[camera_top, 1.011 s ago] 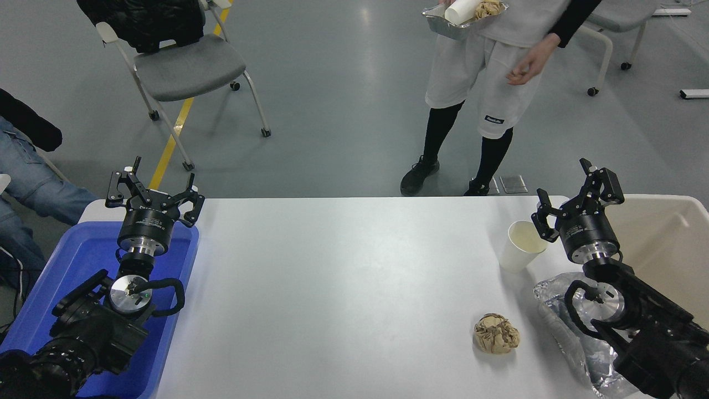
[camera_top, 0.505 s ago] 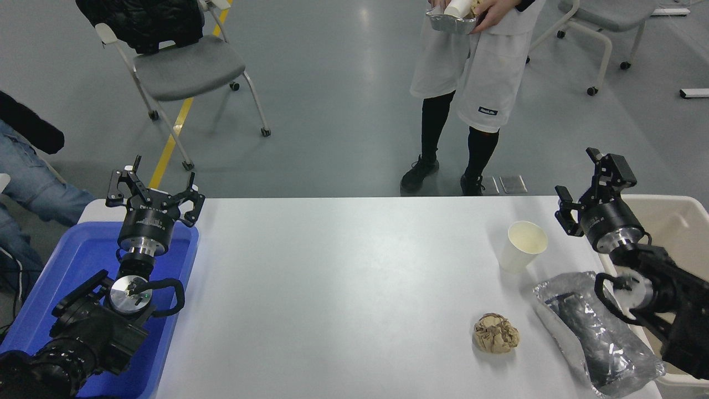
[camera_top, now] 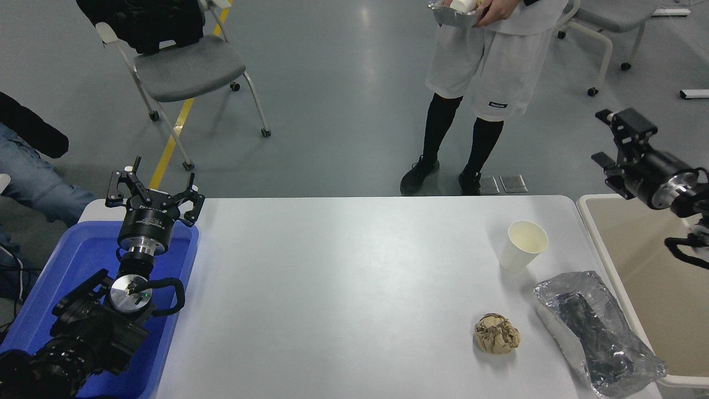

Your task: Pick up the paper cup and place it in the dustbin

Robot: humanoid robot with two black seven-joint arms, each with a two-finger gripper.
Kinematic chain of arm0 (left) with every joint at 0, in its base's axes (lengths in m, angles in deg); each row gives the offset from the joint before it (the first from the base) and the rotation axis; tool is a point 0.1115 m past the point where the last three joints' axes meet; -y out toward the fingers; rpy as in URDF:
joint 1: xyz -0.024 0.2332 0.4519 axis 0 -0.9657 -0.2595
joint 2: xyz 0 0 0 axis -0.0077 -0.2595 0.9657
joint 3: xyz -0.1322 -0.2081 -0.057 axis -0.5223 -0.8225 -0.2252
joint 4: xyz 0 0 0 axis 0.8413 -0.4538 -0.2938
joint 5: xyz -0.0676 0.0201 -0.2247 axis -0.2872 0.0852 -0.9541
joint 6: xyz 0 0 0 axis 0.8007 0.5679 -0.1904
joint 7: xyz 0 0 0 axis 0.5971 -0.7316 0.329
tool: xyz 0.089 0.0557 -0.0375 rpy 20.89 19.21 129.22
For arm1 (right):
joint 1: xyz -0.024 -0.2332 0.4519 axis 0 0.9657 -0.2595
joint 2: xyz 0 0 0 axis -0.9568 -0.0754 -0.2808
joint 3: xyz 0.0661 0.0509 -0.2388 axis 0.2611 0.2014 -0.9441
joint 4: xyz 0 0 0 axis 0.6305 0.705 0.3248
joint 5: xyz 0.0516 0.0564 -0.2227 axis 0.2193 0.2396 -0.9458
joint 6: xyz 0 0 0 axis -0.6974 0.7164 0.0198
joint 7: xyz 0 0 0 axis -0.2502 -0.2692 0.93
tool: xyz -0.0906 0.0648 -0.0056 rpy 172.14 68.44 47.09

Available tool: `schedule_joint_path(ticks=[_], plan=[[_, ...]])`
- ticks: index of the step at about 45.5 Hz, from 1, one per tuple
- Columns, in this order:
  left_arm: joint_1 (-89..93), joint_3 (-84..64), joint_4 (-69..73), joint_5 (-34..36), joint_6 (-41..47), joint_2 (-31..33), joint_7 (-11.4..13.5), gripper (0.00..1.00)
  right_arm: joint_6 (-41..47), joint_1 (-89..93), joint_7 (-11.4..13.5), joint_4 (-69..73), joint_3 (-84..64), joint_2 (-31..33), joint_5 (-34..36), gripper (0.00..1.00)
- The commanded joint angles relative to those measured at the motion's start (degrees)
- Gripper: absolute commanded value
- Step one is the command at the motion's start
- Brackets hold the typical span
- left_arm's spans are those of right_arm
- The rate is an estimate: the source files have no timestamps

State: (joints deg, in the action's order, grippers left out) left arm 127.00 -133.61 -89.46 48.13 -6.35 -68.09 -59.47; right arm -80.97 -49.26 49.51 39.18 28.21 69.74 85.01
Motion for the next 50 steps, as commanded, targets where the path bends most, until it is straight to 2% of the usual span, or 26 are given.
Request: schedule_joint_path(ticks=[1, 13, 22, 30, 37, 45, 50], plan=[[0.0, 0.0, 0.0, 0.0, -0.1, 0.0, 0.0, 0.99, 0.3, -7.6, 0.0, 0.1, -4.5, 2.0, 0.0, 1.00], [0.0, 0.0, 0.0, 0.0, 0.0, 0.0, 0.0, 0.99, -0.2, -12.6, 0.4, 0.8, -19.2, 0.3, 0.5, 1.00], [0.0, 0.0, 0.0, 0.0, 0.0, 0.0, 0.0, 0.99, 2.4, -23.6, 0.5, 8.7, -36.8, -1.0, -2.1, 1.00], [0.0, -0.1, 0.0, 0.0, 0.0, 0.0, 0.0, 0.99, 12.6, -34.2, 0.4, 12.5, -56.4, -6.2, -3.3, 1.00], [0.0, 0.0, 0.0, 0.0, 0.1, 0.0, 0.0, 0.99, 24.3, -41.4, 0.5, 13.5, -63.4, -9.8, -4.4, 1.00], [0.0, 0.0, 0.0, 0.0, 0.1, 0.0, 0.0, 0.99, 38.1, -47.6, 0.5, 13.6, -65.6, -14.1, -12.3, 1.00], [0.0, 0.0, 0.0, 0.0, 0.1, 0.0, 0.0, 0.99, 38.6, -50.6, 0.5, 13.6, -68.9, -19.6, -19.3, 1.00]])
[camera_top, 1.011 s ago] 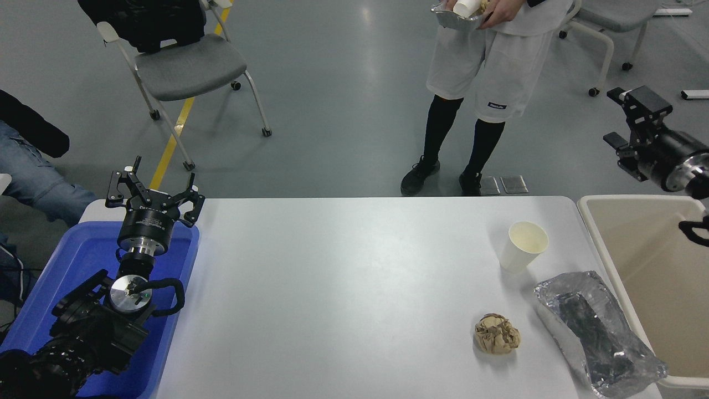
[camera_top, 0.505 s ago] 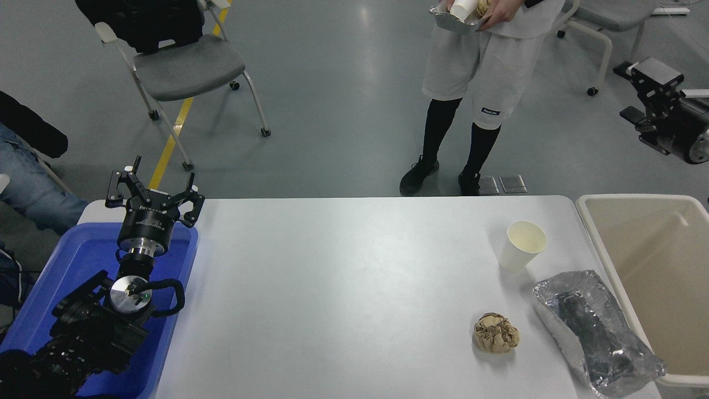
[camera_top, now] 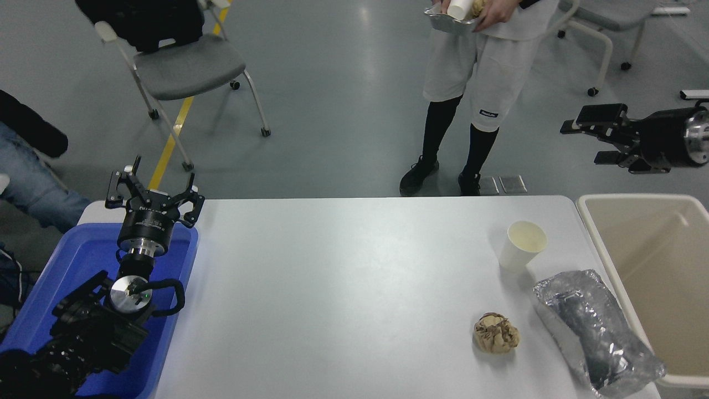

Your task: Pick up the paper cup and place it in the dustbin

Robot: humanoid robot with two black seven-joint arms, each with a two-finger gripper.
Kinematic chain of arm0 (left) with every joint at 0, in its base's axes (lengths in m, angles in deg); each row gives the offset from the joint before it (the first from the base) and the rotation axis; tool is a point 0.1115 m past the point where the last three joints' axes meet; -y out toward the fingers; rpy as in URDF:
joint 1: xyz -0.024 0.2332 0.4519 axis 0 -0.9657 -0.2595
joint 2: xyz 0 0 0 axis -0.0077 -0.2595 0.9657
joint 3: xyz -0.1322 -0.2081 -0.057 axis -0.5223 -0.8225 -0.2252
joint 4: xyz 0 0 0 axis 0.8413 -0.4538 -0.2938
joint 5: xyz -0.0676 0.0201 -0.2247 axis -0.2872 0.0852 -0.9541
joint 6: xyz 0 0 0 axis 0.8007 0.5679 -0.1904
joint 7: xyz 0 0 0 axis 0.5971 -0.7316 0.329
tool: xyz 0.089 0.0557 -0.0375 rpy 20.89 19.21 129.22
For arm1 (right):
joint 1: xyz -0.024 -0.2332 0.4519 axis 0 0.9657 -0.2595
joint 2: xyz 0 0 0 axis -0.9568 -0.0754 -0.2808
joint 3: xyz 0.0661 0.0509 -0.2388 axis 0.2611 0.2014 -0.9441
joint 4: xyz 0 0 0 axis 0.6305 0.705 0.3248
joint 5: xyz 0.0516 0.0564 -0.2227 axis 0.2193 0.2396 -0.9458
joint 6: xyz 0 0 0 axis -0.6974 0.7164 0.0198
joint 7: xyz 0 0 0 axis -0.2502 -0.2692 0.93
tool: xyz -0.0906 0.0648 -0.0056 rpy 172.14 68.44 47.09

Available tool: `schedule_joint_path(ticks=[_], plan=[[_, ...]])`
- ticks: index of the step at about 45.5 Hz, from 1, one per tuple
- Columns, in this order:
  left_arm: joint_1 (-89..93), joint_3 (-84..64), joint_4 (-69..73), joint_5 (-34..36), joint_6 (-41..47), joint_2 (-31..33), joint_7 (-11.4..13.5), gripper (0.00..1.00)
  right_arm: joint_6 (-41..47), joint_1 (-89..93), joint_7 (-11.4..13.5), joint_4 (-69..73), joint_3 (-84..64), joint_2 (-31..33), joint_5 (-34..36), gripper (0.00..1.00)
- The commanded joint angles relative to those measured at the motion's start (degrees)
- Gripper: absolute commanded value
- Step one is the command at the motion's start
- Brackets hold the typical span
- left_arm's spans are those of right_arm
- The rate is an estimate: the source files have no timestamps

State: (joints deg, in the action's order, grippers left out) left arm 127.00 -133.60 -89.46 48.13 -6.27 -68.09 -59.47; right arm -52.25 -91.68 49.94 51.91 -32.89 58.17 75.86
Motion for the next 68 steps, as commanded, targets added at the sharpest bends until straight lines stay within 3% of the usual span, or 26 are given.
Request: schedule_joint_path(ticks=[1, 12, 26, 33, 48, 65, 68], plan=[[0.0, 0.0, 0.0, 0.0, 0.0, 0.0, 0.0, 0.99, 9.9, -8.4, 0.0, 0.9, -8.0, -8.9, -11.3, 1.00], [0.0, 0.0, 0.0, 0.0, 0.0, 0.0, 0.0, 0.99, 9.9, -8.6, 0.0, 1.4, -7.7, -16.0, -13.9, 1.00], [0.0, 0.0, 0.0, 0.0, 0.0, 0.0, 0.0, 0.99, 9.9, -9.8, 0.1, 0.9, -7.6, -18.9, -14.5, 1.00], [0.0, 0.0, 0.0, 0.0, 0.0, 0.0, 0.0, 0.99, 9.9, -10.7, 0.0, 0.9, -6.9, -19.0, -18.0, 1.00], [0.0, 0.0, 0.0, 0.0, -0.1, 0.0, 0.0, 0.99, 9.9, 4.1, 0.3, -10.1, -2.0, -18.7, -18.2, 1.00], [0.0, -0.1, 0.0, 0.0, -0.1, 0.0, 0.0, 0.99, 9.9, 11.0, 0.3, -12.0, 0.8, -17.2, -17.3, 1.00], [0.0, 0.0, 0.0, 0.1, -0.2, 0.0, 0.0, 0.99, 5.2, 11.9, 0.3, -12.0, 0.3, -17.2, -18.0, 1.00]])
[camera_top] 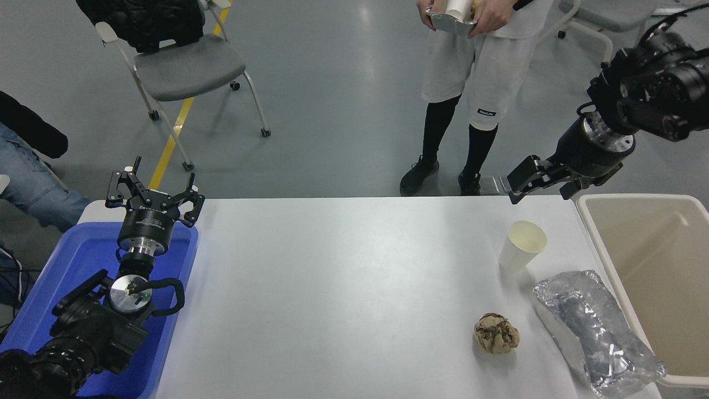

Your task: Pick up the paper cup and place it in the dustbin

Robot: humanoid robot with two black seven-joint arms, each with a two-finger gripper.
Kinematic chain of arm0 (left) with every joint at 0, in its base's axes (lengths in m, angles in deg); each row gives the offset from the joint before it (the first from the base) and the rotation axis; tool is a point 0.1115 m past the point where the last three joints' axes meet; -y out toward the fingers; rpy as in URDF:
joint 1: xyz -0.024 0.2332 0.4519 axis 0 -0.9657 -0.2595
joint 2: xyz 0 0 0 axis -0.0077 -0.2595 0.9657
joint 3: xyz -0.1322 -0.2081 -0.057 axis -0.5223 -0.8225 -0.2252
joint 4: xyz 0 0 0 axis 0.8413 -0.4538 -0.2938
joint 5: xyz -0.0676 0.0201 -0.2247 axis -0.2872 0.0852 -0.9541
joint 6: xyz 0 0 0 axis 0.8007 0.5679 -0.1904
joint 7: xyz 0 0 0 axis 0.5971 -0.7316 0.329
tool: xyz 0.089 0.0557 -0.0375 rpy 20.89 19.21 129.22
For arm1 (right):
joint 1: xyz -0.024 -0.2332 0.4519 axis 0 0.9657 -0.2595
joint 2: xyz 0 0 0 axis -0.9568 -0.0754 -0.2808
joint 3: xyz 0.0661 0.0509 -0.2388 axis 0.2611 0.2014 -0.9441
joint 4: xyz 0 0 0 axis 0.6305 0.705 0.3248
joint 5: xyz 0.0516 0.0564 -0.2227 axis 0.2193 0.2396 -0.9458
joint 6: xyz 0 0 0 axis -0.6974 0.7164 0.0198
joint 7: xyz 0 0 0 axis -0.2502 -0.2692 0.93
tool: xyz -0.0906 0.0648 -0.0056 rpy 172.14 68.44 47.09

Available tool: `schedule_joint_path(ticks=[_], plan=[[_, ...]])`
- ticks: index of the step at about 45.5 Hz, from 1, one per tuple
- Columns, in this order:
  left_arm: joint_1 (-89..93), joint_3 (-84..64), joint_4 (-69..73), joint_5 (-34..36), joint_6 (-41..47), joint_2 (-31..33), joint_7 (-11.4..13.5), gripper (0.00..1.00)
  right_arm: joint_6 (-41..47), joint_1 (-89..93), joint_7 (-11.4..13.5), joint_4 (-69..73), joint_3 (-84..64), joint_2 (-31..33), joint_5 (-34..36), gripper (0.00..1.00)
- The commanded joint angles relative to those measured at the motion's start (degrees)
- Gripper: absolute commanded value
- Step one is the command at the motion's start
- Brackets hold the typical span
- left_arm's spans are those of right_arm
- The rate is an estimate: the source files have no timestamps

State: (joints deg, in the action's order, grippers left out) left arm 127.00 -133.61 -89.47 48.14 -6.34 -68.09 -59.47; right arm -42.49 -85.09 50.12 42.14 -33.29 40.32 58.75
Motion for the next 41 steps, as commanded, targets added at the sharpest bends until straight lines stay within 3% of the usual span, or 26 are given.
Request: schedule_joint_path(ticks=[1, 16, 28, 41], plan=[[0.0, 0.0, 0.0, 0.1, 0.0, 0.0, 0.0, 0.99, -5.6, 5.7, 0.1, -2.2, 0.6, 0.6, -1.1, 1.00], [0.0, 0.0, 0.0, 0.1, 0.0, 0.0, 0.0, 0.99, -16.1, 13.1, 0.2, -2.9, 6.1, 2.0, 4.8, 1.00], [0.0, 0.0, 0.0, 0.1, -0.1, 0.0, 0.0, 0.99, -29.2, 22.1, 0.3, -8.8, 5.9, 1.9, 4.8, 1.00], [0.0, 0.0, 0.0, 0.1, -0.1, 0.0, 0.0, 0.99, -32.8, 24.7, 0.4, -11.5, 5.4, 2.5, 3.7, 1.00]])
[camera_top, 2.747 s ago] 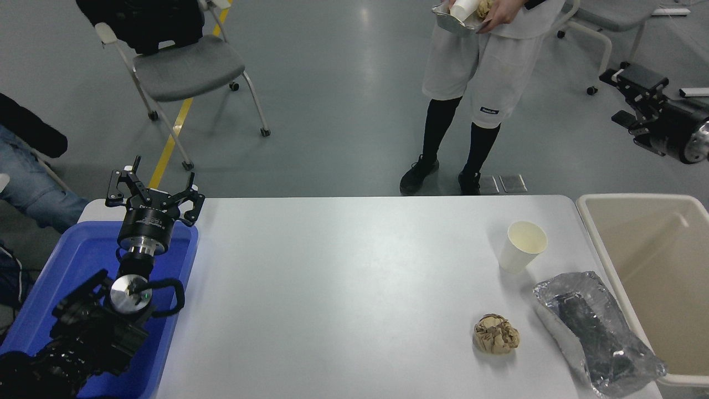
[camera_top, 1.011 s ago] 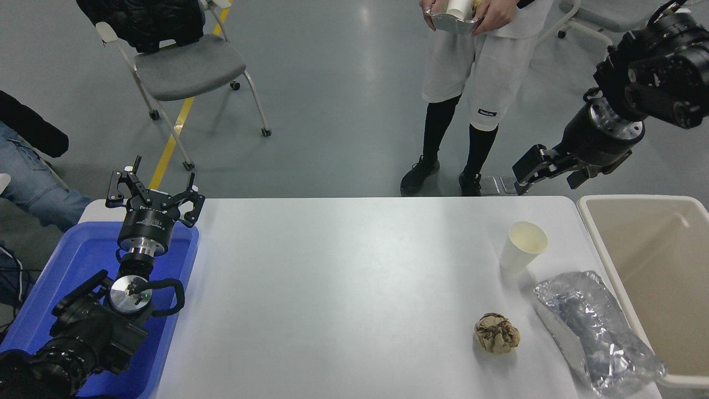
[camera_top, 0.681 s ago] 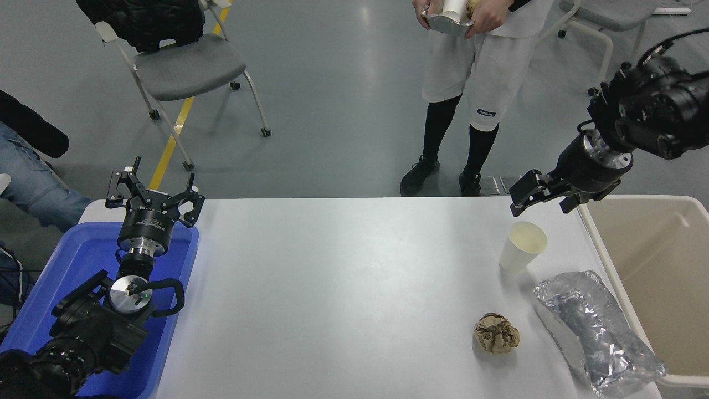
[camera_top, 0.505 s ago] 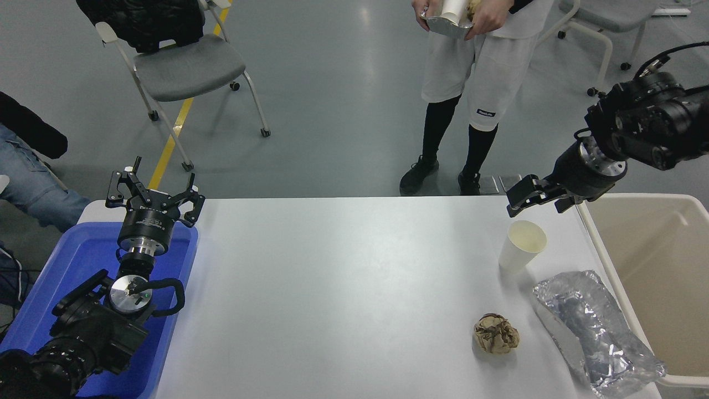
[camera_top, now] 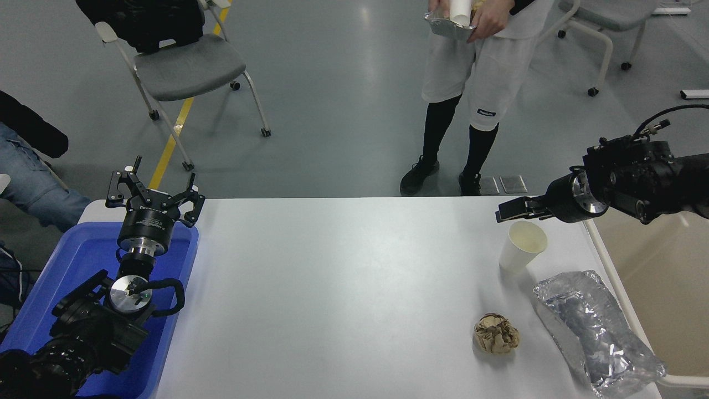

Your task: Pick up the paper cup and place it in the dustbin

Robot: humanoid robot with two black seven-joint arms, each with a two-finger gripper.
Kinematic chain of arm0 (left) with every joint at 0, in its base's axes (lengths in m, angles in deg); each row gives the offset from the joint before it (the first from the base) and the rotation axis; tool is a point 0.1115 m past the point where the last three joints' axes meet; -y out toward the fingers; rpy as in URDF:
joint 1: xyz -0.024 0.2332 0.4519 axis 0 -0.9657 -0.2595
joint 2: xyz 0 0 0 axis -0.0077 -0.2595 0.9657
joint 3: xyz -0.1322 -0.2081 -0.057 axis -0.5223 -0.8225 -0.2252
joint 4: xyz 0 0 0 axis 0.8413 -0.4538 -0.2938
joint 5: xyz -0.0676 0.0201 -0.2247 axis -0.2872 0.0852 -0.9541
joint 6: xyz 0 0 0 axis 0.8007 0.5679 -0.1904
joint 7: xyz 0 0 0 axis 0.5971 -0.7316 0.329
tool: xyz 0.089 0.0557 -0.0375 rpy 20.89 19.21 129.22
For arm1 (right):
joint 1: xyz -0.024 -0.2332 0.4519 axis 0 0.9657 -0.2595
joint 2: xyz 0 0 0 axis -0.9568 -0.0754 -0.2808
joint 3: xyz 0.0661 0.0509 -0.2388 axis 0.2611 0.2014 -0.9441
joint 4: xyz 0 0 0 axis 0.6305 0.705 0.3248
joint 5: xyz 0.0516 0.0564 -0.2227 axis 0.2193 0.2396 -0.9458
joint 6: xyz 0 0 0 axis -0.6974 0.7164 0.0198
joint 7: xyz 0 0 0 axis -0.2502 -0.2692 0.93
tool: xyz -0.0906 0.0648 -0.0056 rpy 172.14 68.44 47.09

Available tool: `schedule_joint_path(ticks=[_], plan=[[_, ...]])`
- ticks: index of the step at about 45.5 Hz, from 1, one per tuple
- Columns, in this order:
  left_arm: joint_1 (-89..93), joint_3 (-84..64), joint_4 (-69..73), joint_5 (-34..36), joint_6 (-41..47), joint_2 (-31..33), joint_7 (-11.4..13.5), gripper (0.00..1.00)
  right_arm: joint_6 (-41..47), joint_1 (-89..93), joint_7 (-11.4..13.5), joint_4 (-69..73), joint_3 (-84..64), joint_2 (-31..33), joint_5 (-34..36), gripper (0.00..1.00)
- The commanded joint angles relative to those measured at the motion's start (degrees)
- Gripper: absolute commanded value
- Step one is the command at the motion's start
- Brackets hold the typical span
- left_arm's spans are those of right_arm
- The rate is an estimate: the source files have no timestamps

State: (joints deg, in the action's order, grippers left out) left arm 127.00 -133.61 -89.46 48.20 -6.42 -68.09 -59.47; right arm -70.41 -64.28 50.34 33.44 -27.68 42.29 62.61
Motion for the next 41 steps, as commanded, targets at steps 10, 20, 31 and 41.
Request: schedule_joint_path(ticks=[10, 20, 31, 41], plan=[[0.0, 0.0, 0.0, 0.0, 0.0, 0.0, 0.0, 0.99, -5.4, 8.8, 0.1, -4.5, 0.7, 0.8, 1.0, 1.00], [0.0, 0.0, 0.0, 0.0, 0.0, 0.0, 0.0, 0.99, -8.0, 12.3, 1.0, -8.6, 0.7, 0.7, 1.0, 1.00], [0.0, 0.0, 0.0, 0.0, 0.0, 0.0, 0.0, 0.99, -9.2, 13.8, 2.7, -10.3, 0.7, 0.7, 1.0, 1.00], [0.0, 0.0, 0.0, 0.0, 0.0, 0.0, 0.0, 0.99, -9.2, 14.4, 2.9, -10.3, 2.2, 0.7, 1.0, 1.00]])
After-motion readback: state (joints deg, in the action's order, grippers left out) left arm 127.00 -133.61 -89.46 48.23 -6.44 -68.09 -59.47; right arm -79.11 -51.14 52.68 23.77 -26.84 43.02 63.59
